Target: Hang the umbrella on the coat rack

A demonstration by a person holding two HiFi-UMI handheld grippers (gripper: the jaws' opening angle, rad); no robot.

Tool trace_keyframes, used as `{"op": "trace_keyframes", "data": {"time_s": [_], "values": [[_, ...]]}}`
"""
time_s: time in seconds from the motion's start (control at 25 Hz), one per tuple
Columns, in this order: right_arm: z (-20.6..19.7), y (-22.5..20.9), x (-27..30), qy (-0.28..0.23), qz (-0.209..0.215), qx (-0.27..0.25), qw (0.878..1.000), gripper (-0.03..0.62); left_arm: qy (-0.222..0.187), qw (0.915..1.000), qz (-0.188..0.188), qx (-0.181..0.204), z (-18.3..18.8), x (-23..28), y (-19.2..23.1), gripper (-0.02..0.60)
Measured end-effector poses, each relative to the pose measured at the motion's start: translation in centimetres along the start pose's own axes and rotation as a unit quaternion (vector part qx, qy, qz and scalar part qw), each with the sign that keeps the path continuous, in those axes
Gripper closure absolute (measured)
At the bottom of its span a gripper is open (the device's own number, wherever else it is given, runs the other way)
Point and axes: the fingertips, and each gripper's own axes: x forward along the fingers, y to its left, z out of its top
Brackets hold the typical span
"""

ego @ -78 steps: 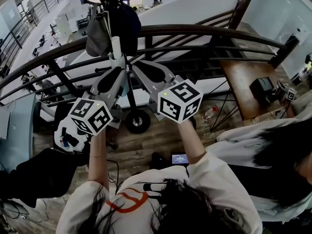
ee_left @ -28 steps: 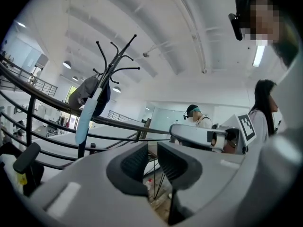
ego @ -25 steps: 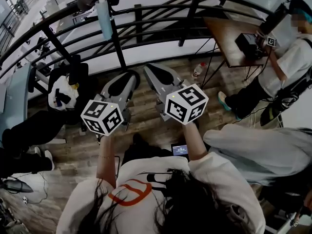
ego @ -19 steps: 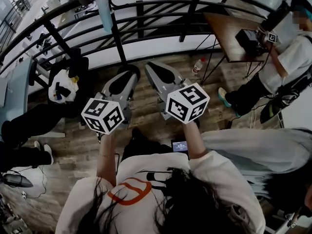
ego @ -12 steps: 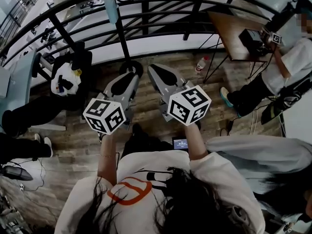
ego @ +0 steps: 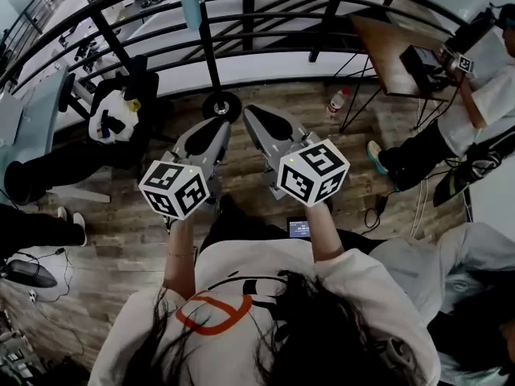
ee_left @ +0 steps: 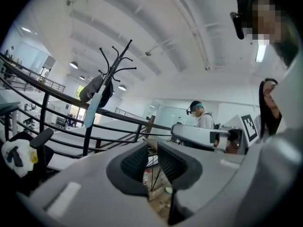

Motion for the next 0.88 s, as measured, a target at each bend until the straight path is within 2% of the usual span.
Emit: {"op": "trace_keyframes", "data": {"time_s": [0.88], "values": [[-1.3,1.6,-0.9,0.013,0.013,-0.009,1.0,0.586,-0.005,0.9999,0.009,-0.009,-1.2,-1.8,-0.7,0.535]]}}
